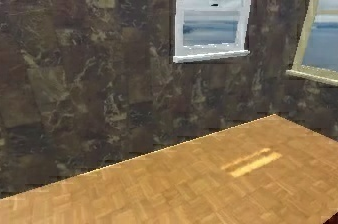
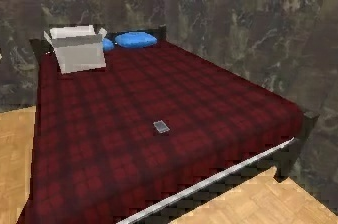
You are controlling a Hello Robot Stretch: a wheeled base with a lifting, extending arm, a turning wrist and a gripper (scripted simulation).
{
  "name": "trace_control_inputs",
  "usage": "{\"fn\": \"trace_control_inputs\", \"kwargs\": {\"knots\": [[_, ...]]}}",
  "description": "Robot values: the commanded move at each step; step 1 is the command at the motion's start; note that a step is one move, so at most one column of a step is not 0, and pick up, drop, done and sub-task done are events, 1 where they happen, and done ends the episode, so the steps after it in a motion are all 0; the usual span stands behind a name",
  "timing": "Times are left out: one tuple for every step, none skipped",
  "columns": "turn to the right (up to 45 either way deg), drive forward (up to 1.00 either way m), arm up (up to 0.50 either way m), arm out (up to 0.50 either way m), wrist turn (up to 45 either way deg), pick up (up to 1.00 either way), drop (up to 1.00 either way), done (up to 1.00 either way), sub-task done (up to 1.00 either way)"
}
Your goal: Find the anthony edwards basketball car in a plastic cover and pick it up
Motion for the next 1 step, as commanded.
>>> {"fn": "trace_control_inputs", "kwargs": {"knots": [[45.0, 0.00, 0.00, 0.00, 0.0, 0.00, 0.00, 0.00, 0.00]]}}
